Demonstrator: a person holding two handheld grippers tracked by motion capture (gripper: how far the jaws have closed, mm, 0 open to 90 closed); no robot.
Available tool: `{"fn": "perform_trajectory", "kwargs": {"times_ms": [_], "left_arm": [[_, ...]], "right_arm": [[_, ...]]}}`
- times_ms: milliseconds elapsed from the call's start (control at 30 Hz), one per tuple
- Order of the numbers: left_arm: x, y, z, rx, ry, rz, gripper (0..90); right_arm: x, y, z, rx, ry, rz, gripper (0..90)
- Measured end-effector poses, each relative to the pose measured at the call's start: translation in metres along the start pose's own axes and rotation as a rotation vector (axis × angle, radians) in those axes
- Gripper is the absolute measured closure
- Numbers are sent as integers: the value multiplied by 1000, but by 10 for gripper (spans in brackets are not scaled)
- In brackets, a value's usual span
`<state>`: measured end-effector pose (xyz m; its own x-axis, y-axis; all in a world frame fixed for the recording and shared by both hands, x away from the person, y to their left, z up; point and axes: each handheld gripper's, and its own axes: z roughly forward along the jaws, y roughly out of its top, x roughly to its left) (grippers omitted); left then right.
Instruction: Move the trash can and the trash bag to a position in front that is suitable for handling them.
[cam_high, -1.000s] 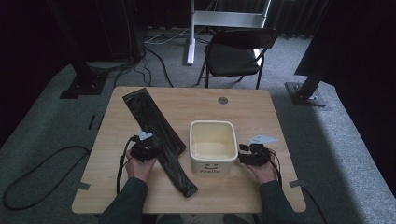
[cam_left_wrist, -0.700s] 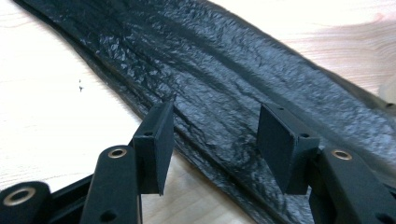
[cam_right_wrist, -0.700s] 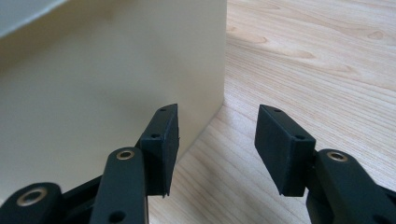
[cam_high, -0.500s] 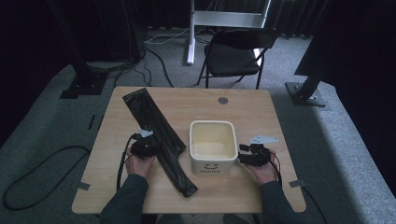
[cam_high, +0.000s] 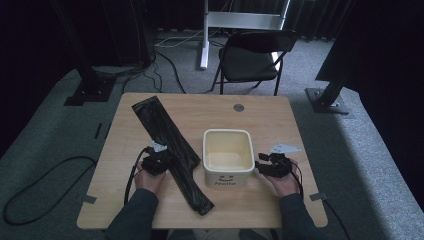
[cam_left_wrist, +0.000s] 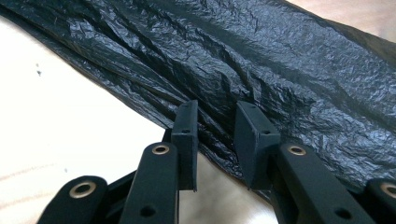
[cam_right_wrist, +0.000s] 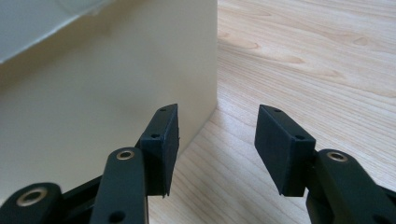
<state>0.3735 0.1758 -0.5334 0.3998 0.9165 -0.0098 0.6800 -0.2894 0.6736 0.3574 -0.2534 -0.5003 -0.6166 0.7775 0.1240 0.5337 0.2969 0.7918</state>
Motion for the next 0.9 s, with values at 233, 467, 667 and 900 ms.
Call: {"fn": "perform_trajectory", "kwargs": {"times_ms": [233, 467, 667, 900], "left_arm": [[-10, -12, -13, 18, -28, 16, 701], [-21, -24, -24, 23, -69, -11, 692], [-33, -31, -32, 38, -108, -37, 680], [-46, -37, -39, 57, -118, -4, 640]], "right_arm": [[1, 3, -6, -9, -16, -17, 490], [0, 7, -15, -27, -42, -20, 493], [-2, 7, -18, -38, -46, -10, 494], [-6, 7, -21, -47, -51, 0, 494]]}}
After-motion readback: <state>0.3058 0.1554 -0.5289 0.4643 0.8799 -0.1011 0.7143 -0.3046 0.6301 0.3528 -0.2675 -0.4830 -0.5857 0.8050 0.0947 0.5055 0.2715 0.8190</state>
